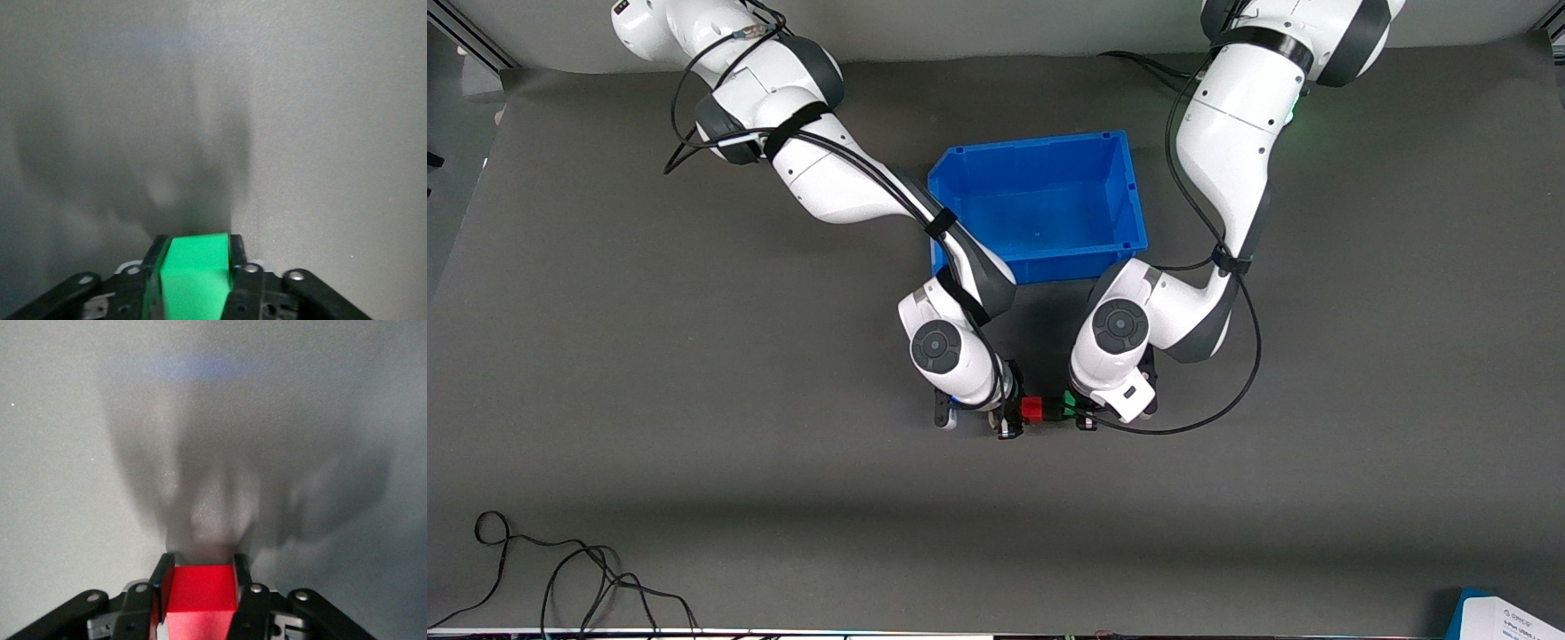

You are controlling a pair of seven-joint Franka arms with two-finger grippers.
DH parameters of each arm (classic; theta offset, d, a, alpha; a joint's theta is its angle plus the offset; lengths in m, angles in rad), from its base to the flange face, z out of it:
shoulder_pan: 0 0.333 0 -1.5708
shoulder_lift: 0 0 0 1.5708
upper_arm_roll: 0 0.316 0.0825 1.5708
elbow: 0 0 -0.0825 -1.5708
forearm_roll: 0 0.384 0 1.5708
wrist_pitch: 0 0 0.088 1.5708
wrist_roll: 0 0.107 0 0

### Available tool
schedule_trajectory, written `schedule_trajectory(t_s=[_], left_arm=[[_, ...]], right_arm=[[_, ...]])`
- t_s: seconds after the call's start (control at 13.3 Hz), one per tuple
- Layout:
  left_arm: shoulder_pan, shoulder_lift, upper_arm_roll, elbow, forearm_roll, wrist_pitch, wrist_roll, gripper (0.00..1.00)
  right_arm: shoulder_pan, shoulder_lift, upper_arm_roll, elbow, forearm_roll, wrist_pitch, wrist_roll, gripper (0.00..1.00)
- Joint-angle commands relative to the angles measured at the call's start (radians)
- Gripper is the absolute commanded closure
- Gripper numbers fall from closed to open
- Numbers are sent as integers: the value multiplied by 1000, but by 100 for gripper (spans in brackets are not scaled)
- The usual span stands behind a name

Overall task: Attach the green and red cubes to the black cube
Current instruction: 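Set both cubes against the black cube and open both grippers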

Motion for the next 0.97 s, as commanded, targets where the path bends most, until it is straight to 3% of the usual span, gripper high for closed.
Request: schedule_trajectory(t_s=[0.0,0.07,0.15,0.22,0.38,0.6,0.9], left_arm=[[-18,6,20,28,22,-14,-16,0],[-15,-1,24,28,22,-25,-15,0],[-11,-9,28,28,23,-43,-13,0],[-3,-27,32,30,28,-90,-9,0],[0,-67,66,28,36,-166,19,0],[52,-145,90,24,37,-249,118,0],[161,-277,89,13,39,-426,334,0]], right_arm=[[5,6,1,15,-18,7,19,83],[5,6,1,13,-18,7,19,56],[5,6,1,13,-18,7,19,17],[2,5,-1,13,-18,4,18,1],[-1,-20,-7,12,-21,-13,10,0],[-11,-134,-17,-11,-24,-177,-196,0],[-21,-329,-111,-213,-22,-265,-497,0]])
